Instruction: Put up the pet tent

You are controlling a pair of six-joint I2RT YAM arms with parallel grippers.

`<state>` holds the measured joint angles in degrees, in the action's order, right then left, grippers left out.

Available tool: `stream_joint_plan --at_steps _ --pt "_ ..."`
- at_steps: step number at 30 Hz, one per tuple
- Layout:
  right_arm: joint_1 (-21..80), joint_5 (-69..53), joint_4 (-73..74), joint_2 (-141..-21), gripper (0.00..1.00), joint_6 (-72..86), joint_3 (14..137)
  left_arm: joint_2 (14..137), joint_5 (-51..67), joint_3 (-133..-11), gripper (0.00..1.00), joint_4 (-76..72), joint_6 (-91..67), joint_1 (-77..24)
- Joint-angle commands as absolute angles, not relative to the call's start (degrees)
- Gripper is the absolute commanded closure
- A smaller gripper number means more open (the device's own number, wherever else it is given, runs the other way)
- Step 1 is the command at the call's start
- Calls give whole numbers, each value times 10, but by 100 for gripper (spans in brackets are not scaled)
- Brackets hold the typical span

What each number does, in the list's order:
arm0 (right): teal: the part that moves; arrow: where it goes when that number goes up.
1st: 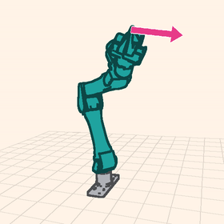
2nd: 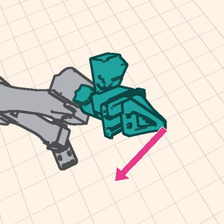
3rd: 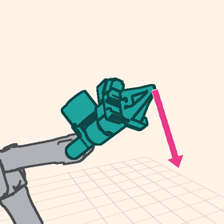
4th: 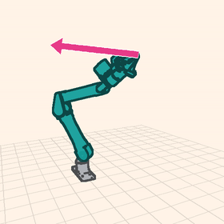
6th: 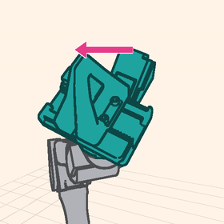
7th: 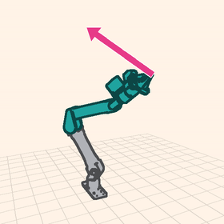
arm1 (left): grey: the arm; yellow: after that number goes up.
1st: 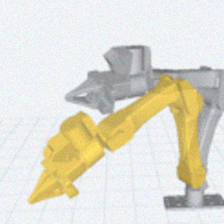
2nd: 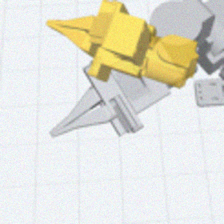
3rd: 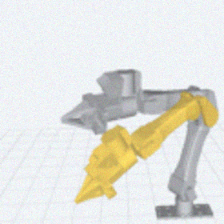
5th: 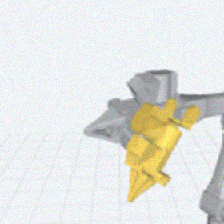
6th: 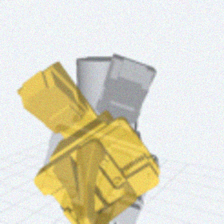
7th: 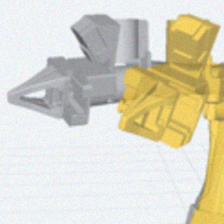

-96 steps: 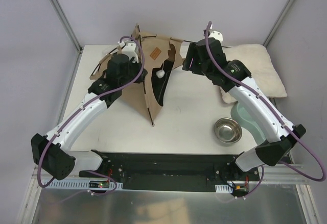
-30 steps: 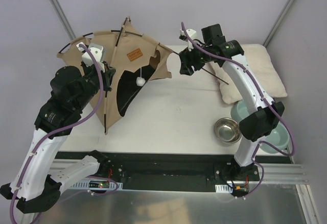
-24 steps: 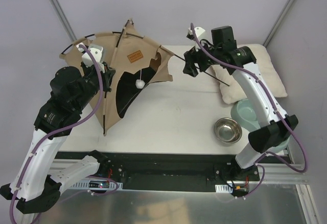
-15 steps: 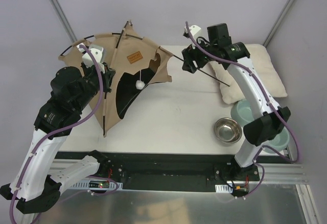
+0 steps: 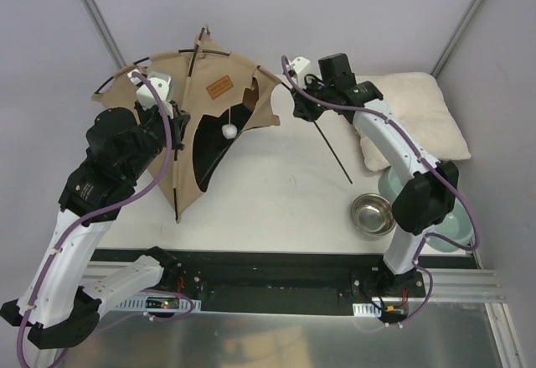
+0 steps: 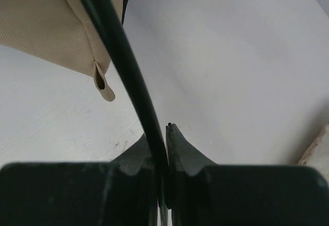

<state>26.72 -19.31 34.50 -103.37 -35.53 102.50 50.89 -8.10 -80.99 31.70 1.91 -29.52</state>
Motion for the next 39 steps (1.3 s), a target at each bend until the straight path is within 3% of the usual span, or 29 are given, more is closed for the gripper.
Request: stream_joint_plan --at_steps 1,6,13,25,39 --pt "266 -156 259 -962 94 -330 1024 504 -97 -816 100 272 27 -288" --pt "272 -145 255 -937 95 -318 1026 516 -106 -816 100 264 26 -288" --pt "292 -60 358 -917 97 -203 1093 541 -109 -809 100 232 24 -286" --pt "307 67 464 -816 100 -3 1040 632 17 -766 91 135 -65 -217" --pt "322 -38 365 -842 100 134 918 748 181 -754 89 29 -58 -116"
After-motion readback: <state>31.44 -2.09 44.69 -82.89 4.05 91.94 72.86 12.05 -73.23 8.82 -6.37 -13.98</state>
